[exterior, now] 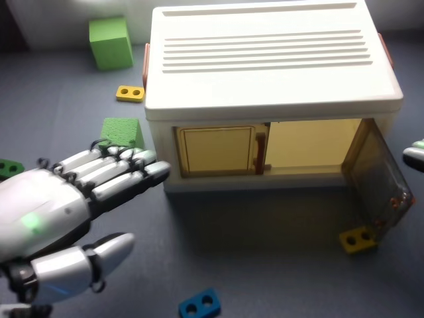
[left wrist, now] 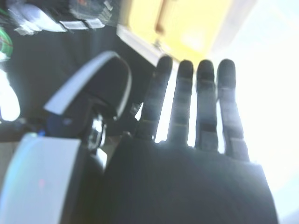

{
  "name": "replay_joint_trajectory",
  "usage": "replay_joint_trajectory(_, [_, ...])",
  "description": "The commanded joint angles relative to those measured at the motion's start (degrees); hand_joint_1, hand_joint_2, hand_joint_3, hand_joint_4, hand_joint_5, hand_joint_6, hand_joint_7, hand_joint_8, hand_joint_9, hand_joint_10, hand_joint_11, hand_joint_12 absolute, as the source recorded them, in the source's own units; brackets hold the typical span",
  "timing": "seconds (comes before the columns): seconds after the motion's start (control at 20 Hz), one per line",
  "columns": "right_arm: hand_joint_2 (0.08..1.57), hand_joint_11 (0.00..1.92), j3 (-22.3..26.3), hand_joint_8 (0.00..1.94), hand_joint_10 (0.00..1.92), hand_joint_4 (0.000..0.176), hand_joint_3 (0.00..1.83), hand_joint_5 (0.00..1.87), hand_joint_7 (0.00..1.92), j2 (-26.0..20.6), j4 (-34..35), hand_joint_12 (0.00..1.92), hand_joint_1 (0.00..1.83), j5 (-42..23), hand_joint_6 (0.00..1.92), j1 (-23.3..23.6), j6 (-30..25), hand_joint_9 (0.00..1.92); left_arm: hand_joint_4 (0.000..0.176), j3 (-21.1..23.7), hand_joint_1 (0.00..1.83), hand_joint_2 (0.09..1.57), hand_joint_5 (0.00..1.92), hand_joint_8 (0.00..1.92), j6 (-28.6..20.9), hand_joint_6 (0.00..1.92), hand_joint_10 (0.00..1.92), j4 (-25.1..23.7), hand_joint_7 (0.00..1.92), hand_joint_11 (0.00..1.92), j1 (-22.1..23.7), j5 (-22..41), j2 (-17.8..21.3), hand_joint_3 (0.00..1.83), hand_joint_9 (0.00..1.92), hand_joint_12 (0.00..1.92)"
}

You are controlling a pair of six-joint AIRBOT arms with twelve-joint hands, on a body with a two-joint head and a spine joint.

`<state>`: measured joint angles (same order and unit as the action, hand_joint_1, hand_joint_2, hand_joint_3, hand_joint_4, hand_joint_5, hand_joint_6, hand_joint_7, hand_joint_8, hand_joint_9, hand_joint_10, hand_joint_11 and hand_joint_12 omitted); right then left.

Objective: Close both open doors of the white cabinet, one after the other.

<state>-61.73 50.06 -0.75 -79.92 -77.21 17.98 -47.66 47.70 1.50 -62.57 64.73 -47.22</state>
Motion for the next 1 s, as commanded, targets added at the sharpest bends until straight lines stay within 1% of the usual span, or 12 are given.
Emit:
replay_joint_trajectory(0.0, [1.36, 0.02, 0.2, 0.00, 0.00, 0.024, 0.01, 0.06, 0.01, -0.2, 0.1, 0.00, 0.00, -5.6, 0.00, 0.9, -0.5, 0.00, 0.000, 0.3, 0.00, 1.57, 0.05, 0.00, 0.4, 0.00, 0.00, 1.9, 0.03, 0.00, -0.5, 9.6, 0.6, 0.27, 0.07, 0.36])
replay_joint_trajectory(0.05, [1.36, 0.00, 0.2, 0.00, 0.00, 0.022, 0.01, 0.06, 0.01, -0.2, -0.7, 0.00, 0.00, -5.0, 0.00, 1.5, -0.5, 0.00, 0.000, 0.5, 0.00, 1.57, 0.05, 0.00, 0.7, 0.00, 0.00, 3.2, 0.03, 0.00, -1.8, 10.8, 0.8, 0.25, 0.06, 0.32])
replay_joint_trajectory(0.2, [1.38, 0.00, 0.2, 0.00, 0.00, 0.016, 0.01, 0.05, 0.01, -0.1, -2.4, 0.00, 0.00, -3.7, 0.00, 2.8, -0.5, 0.00, 0.000, 1.4, 0.00, 1.57, 0.03, 0.00, 2.3, 0.00, 0.00, 7.3, 0.02, 0.00, -5.4, 14.3, 1.5, 0.22, 0.05, 0.36])
replay_joint_trajectory(0.35, [1.38, 0.00, 0.2, 0.00, 0.00, 0.025, 0.01, 0.04, 0.00, -0.1, -3.1, 0.00, 0.00, -3.2, 0.00, 3.3, -0.5, 0.00, 0.000, 1.7, 0.00, 1.57, 0.06, 0.00, 2.8, 0.00, 0.01, 8.6, 0.07, 0.00, -6.6, 15.2, 1.7, 0.23, 0.11, 0.58])
replay_joint_trajectory(0.4, [1.38, 0.00, 0.2, 0.00, 0.00, 0.022, 0.01, 0.04, 0.00, -0.1, -3.5, 0.00, 0.00, -3.0, 0.00, 3.6, -0.5, 0.00, 0.000, 1.7, 0.00, 1.57, 0.03, 0.00, 2.8, 0.01, 0.01, 8.9, 0.02, 0.00, -6.8, 15.4, 1.7, 0.24, 0.04, 0.39])
replay_joint_trajectory(0.45, [1.39, 0.00, 0.2, 0.00, 0.00, 0.005, 0.01, 0.04, 0.00, -0.1, -4.0, 0.00, 0.00, -2.8, 0.00, 3.9, -0.5, 0.00, 0.000, 1.8, 0.00, 1.57, 0.02, 0.00, 2.8, 0.00, 0.01, 9.1, 0.00, 0.00, -6.9, 15.7, 1.8, 0.21, 0.03, 0.33])
replay_joint_trajectory(0.5, [1.39, 0.00, 0.2, 0.00, 0.00, 0.001, 0.01, 0.04, 0.00, -0.1, -4.5, 0.00, 0.00, -2.4, 0.00, 4.4, -0.5, 0.00, 0.000, 1.9, 0.00, 1.57, 0.02, 0.00, 2.9, 0.00, 0.01, 9.5, 0.00, 0.00, -7.2, 16.1, 1.9, 0.20, 0.02, 0.32])
replay_joint_trajectory(0.55, [1.39, 0.00, 0.2, 0.00, 0.00, 0.007, 0.01, 0.04, 0.00, 0.0, -5.1, 0.00, 0.00, -2.1, 0.00, 4.8, -0.5, 0.00, 0.000, 2.0, 0.00, 1.57, 0.04, 0.00, 3.1, 0.00, 0.01, 9.8, 0.01, 0.00, -7.4, 16.5, 2.0, 0.22, 0.04, 0.37])
replay_joint_trajectory(0.65, [1.41, 0.00, 0.2, 0.00, 0.00, 0.000, 0.02, 0.04, 0.00, 0.3, -6.3, 0.00, 0.00, -1.4, 0.00, 6.0, -0.5, 0.00, 0.000, 2.1, 0.00, 1.57, 0.08, 0.01, 3.1, 0.01, 0.01, 10.3, 0.06, 0.00, -7.8, 17.2, 2.1, 0.23, 0.09, 0.53])
replay_joint_trajectory(0.75, [1.42, 0.00, 0.2, 0.00, 0.00, 0.000, 0.02, 0.05, 0.00, 0.5, -7.2, 0.00, 0.00, -1.1, 0.00, 6.9, -0.5, 0.00, 0.000, 2.2, 0.00, 1.57, 0.08, 0.00, 3.1, 0.00, 0.01, 10.5, 0.06, 0.00, -8.2, 17.4, 2.2, 0.23, 0.09, 0.55])
replay_joint_trajectory(0.85, [1.43, 0.00, 0.2, 0.00, 0.00, 0.000, 0.02, 0.05, 0.00, 0.7, -7.7, 0.00, 0.00, -1.0, 0.00, 7.4, -0.5, 0.00, 0.000, 2.3, 0.00, 1.57, 0.07, 0.00, 3.1, 0.00, 0.00, 10.7, 0.04, 0.00, -8.4, 17.5, 2.2, 0.21, 0.07, 0.48])
replay_joint_trajectory(0.95, [1.43, 0.00, 0.2, 0.00, 0.00, 0.000, 0.01, 0.05, 0.00, 1.0, -8.5, 0.00, 0.00, -0.9, 0.00, 8.2, -0.5, 0.00, 0.000, 2.4, 0.00, 1.57, 0.08, 0.01, 3.1, 0.00, 0.01, 10.8, 0.07, 0.00, -8.5, 17.6, 2.2, 0.22, 0.10, 0.54])
